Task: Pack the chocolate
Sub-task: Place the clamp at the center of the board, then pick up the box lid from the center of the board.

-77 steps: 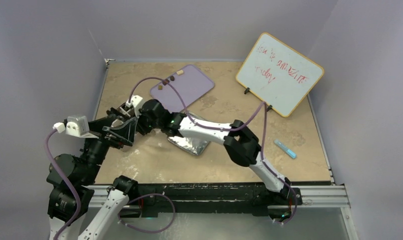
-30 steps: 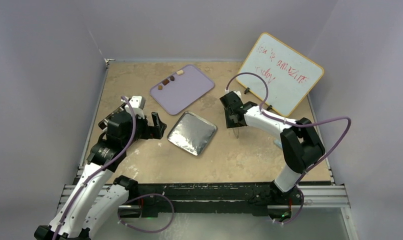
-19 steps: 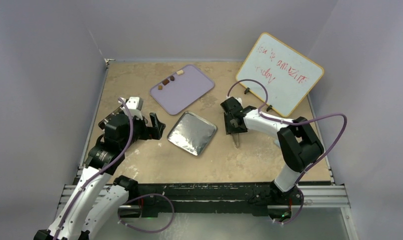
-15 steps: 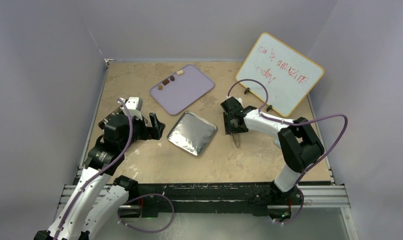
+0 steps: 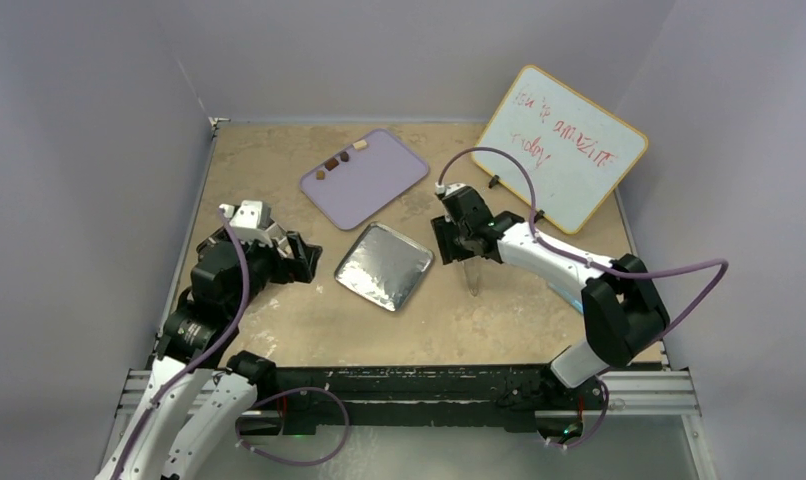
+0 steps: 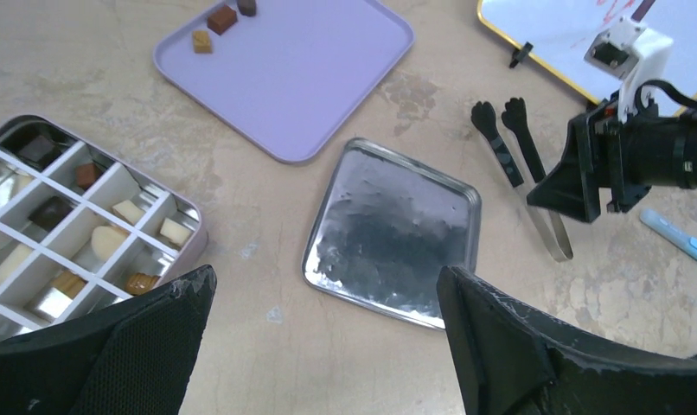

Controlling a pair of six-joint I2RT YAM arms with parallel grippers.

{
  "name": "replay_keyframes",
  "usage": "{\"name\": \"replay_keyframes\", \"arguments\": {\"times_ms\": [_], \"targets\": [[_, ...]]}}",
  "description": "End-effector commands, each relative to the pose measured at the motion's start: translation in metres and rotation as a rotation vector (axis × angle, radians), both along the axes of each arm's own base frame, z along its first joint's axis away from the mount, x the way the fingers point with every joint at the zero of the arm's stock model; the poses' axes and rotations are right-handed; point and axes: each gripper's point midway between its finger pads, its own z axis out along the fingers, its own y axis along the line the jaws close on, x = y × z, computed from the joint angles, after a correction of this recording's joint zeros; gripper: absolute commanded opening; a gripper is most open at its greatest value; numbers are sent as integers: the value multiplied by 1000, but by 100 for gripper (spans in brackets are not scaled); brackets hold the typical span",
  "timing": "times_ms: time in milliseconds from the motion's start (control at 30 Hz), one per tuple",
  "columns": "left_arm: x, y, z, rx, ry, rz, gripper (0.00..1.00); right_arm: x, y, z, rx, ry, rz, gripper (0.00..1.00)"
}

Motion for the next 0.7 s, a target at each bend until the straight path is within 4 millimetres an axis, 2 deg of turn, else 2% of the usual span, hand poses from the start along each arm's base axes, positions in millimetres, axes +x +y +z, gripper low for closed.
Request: {"name": "replay_keyframes", "arguments": {"times_ms": [0,100,200,333,533,667], "targets": [[2,19,22,14,-96,91,98,-5,52,28,116,-72,306,55],[-3,26,30,2,-134,122,97,-16,77,35,143,-70,427,49],[-7,32,38,-13,-171,146,97,-26,98,30,94,-73,506,47],[-17,49,55,-36,-240,222,96,-38,132,19,122,-18,547,44],[-37,62,74,-101,-371,254,96,-56,172,3,135,27,616,45],[-41,64,78,-110,-391,259,96,-68,191,-7,125,43,666,46]]}}
